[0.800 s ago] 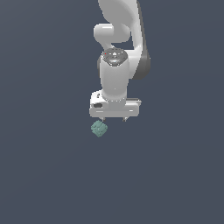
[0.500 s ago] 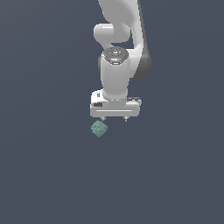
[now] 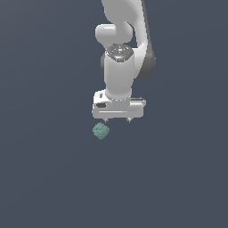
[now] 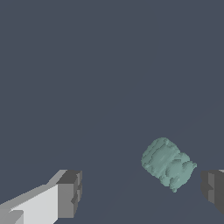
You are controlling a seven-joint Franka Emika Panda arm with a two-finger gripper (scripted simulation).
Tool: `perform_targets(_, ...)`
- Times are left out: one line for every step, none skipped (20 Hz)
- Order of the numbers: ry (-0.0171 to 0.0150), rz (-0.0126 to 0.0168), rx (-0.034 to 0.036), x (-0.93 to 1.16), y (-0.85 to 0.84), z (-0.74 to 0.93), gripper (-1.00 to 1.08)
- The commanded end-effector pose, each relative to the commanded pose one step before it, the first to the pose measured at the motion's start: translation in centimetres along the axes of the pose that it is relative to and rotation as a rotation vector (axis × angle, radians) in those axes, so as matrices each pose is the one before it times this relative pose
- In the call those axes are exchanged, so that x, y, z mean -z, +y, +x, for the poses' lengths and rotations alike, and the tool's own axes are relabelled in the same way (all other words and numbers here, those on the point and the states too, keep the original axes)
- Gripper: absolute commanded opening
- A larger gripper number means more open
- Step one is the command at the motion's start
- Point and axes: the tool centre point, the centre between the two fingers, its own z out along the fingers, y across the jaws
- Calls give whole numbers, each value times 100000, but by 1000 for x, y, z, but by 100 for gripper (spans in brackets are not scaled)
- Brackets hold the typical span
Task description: Pick up the object and move it to a goal position.
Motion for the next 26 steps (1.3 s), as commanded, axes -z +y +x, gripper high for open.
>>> perform_targets(-185, 51, -1642, -278, 221, -98, 100)
perform_targets(-69, 35, -1069, -158, 127, -51, 100)
perform_targets(-83, 39, -1261, -187, 150, -60, 100)
perform_targets(-104, 45, -1464, -220, 177, -70, 100)
perform_targets(-125, 48, -1673, -253, 206, -79, 100)
perform_targets(-143, 49, -1874, -284, 233, -87, 100)
perform_targets(-154, 46, -2066, -311, 260, -93, 100)
perform_targets(-163, 40, -2259, -336, 287, -98, 100)
perform_targets(-173, 33, -2454, -361, 315, -102, 100)
perform_targets(-184, 23, -2655, -389, 345, -105, 100)
perform_targets(-195, 11, -2857, -415, 377, -107, 100)
perform_targets(-202, -4, -3058, -440, 409, -107, 100)
perform_targets(-208, -22, -3261, -465, 443, -105, 100)
perform_targets(-212, -43, -3464, -489, 477, -101, 100)
perform_targets(-213, -67, -3669, -512, 513, -95, 100)
perform_targets(-201, -90, -3685, -509, 522, -83, 100)
perform_targets(-178, -104, -3493, -477, 501, -65, 100)
perform_targets(-156, -116, -3297, -446, 479, -50, 100)
perform_targets(-135, -123, -3100, -415, 455, -36, 100)
perform_targets(-116, -128, -2903, -385, 430, -24, 100)
perform_targets(-99, -130, -2707, -356, 404, -13, 100)
perform_targets(-83, -129, -2507, -327, 376, -5, 100)
perform_targets(-69, -126, -2309, -299, 349, 2, 100)
perform_targets(-57, -121, -2108, -271, 320, 7, 100)
perform_targets(-46, -114, -1910, -244, 291, 11, 100)
perform_targets(-36, -106, -1709, -217, 261, 14, 100)
